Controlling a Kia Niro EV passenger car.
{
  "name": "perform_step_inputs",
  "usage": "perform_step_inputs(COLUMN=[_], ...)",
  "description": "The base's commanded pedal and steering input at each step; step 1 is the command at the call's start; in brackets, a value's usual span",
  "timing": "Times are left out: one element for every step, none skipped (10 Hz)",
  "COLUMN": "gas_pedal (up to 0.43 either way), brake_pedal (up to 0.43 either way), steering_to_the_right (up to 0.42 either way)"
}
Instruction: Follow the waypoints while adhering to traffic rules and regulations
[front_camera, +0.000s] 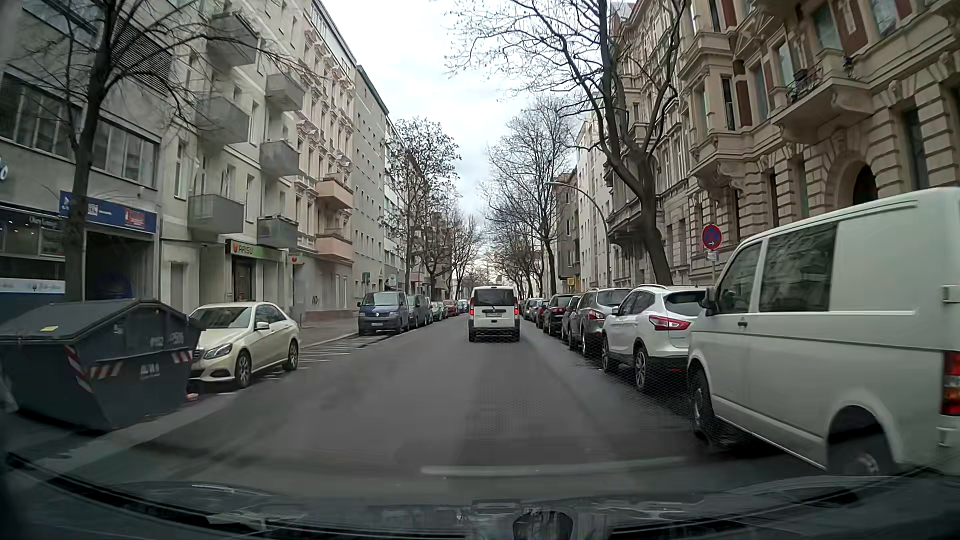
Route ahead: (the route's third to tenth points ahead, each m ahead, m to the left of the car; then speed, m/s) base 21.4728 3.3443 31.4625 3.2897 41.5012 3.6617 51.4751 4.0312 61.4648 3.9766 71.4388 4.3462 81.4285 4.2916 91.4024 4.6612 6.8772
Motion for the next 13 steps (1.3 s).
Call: perform_step_inputs(gas_pedal=[0.138, 0.150, 0.150, 0.150, 0.150, 0.150, 0.138, 0.138, 0.138, 0.138, 0.138, 0.138, 0.138], brake_pedal=[0.012, 0.012, 0.012, 0.012, 0.012, 0.012, 0.012, 0.012, 0.012, 0.012, 0.012, 0.012, 0.012], steering_to_the_right=[0.008, 0.005, 0.003, 0.003, 0.003, 0.003, 0.003, 0.002, -0.001, -0.002, -0.002, -0.002, -0.002])
